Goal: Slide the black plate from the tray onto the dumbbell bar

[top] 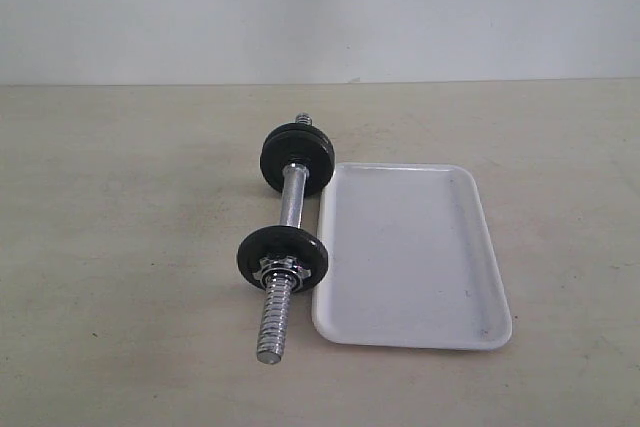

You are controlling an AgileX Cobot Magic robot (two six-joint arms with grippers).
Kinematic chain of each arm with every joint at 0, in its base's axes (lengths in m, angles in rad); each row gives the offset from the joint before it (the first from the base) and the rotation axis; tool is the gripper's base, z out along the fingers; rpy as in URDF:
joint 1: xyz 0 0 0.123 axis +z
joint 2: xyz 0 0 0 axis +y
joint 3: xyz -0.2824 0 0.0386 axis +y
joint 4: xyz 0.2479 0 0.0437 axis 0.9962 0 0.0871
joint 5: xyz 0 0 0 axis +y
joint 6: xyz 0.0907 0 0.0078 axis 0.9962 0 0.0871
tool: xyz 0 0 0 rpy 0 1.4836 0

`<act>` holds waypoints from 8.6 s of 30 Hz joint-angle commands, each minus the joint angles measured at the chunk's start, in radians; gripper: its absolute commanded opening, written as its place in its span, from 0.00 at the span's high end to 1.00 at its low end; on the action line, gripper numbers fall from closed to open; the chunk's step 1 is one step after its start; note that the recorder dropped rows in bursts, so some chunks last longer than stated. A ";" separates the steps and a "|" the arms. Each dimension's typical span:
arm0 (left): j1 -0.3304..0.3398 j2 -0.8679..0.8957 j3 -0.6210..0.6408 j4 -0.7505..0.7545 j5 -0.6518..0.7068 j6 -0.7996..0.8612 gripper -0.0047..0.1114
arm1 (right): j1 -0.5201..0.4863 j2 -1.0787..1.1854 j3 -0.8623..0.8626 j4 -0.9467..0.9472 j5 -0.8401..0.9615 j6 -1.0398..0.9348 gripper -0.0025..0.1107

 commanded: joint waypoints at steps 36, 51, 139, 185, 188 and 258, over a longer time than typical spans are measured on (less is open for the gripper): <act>0.234 -0.002 0.004 0.177 0.151 -0.184 0.92 | 0.002 -0.004 0.000 -0.001 -0.006 -0.004 0.97; 0.247 -0.002 0.004 0.717 0.359 -0.691 0.92 | 0.002 -0.004 0.000 -0.001 -0.006 -0.004 0.97; 0.327 -0.002 0.004 0.689 0.343 -0.691 0.92 | 0.169 -0.004 0.000 -0.001 -0.006 -0.004 0.97; 0.327 -0.002 0.004 0.689 0.343 -0.691 0.92 | 0.169 -0.004 0.000 -0.001 -0.006 -0.004 0.97; 0.327 -0.002 0.004 0.689 0.343 -0.691 0.92 | 0.169 -0.004 0.000 -0.001 -0.006 -0.004 0.97; 0.327 -0.002 0.004 0.689 0.343 -0.691 0.92 | 0.169 -0.004 0.000 -0.001 -0.006 -0.004 0.97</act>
